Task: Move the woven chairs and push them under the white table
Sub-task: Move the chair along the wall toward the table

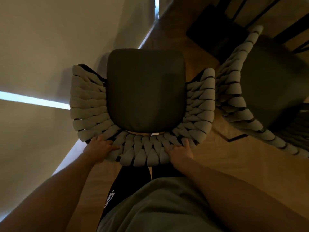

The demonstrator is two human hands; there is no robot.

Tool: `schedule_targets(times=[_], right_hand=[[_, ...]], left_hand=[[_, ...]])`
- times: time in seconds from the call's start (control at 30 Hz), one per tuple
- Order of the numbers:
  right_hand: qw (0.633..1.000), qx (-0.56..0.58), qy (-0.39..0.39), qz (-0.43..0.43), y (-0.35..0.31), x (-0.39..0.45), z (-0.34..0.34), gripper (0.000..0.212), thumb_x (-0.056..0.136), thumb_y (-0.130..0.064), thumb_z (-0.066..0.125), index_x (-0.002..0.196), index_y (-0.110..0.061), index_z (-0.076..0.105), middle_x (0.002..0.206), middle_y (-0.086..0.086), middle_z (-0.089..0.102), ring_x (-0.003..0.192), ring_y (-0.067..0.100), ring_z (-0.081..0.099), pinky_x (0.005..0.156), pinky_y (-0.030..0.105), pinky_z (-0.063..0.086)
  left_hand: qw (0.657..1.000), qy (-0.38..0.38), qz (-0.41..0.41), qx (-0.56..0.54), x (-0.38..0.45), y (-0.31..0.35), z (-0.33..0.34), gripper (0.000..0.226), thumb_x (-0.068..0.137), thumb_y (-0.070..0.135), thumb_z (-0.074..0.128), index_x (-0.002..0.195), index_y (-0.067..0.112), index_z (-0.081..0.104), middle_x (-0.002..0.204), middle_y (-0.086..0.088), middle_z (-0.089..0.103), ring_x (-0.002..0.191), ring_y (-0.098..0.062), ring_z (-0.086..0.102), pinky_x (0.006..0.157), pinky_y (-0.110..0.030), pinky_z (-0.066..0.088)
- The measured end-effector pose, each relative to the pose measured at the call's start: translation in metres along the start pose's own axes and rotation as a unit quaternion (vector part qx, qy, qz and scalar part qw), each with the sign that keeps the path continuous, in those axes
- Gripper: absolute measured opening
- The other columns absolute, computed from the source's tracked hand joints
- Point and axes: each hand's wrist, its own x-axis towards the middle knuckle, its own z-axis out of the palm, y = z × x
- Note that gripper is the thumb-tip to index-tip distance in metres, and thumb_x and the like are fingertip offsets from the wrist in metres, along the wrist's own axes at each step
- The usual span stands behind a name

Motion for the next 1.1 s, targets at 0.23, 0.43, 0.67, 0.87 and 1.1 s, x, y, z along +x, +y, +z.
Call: schedule_targets(times=[0.23,0.43,0.67,0.87,1.1], right_hand=[[0.997,0.058,0.031,0.045,-0.042,0.016,-0.022,0.042,0.101,-0.028,0.047,0.143,-0.031,0.049,0.132,-0.001,0.061,0.125,0.023,0.056,0.12,0.056,0.003],[0.992,0.077,0.043,0.085,-0.083,0.038,-0.04,0.038,0.1,-0.03,0.049,0.137,-0.033,0.054,0.126,-0.004,0.064,0.121,0.021,0.058,0.118,0.056,0.004],[0.988,0.103,0.044,0.11,-0.122,0.049,-0.062,0.038,0.101,-0.031,0.048,0.138,-0.031,0.054,0.128,-0.002,0.063,0.122,0.021,0.058,0.119,0.057,0.003],[0.981,0.147,0.042,0.123,-0.153,0.046,-0.063,0.041,0.102,-0.032,0.047,0.142,-0.031,0.051,0.13,0.0,0.062,0.125,0.022,0.056,0.12,0.057,0.001],[0.98,0.154,0.034,0.125,-0.159,0.027,-0.041,0.043,0.102,-0.031,0.045,0.145,-0.029,0.048,0.141,0.002,0.055,0.133,0.024,0.049,0.121,0.056,-0.001]], left_hand=[[0.998,-0.008,0.026,0.059,0.006,-0.064,-0.018,0.071,0.099,0.024,0.053,0.154,0.049,0.017,0.162,0.008,0.025,0.144,-0.033,0.023,0.112,-0.047,0.03],[0.994,0.007,0.056,0.094,0.018,-0.12,-0.015,0.071,0.098,0.021,0.054,0.153,0.049,0.02,0.162,0.008,0.026,0.144,-0.032,0.024,0.11,-0.047,0.031],[0.99,0.017,0.08,0.116,0.027,-0.171,-0.013,0.073,0.097,0.023,0.058,0.153,0.05,0.02,0.161,0.006,0.027,0.145,-0.032,0.025,0.111,-0.048,0.031],[0.989,0.019,0.085,0.123,0.02,-0.188,-0.007,0.07,0.098,0.025,0.058,0.153,0.048,0.021,0.162,0.004,0.027,0.146,-0.035,0.021,0.115,-0.052,0.027],[0.99,0.007,0.095,0.1,0.012,-0.166,0.022,0.073,0.097,0.024,0.059,0.154,0.047,0.019,0.163,0.002,0.024,0.149,-0.037,0.016,0.116,-0.053,0.025]])
